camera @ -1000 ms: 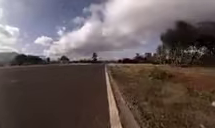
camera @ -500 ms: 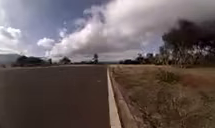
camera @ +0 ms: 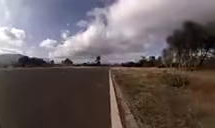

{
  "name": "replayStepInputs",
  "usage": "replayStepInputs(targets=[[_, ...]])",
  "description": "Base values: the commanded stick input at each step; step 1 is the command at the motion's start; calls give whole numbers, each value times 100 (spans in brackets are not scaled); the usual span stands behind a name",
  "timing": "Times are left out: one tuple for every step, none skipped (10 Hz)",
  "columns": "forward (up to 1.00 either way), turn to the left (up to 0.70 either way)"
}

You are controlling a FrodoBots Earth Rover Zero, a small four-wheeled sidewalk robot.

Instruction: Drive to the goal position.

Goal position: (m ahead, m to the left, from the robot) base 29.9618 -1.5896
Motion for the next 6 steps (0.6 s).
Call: replayStepInputs(targets=[[87, 0], [86, 0], [87, 0], [86, 0], [86, 0], [87, 0]])
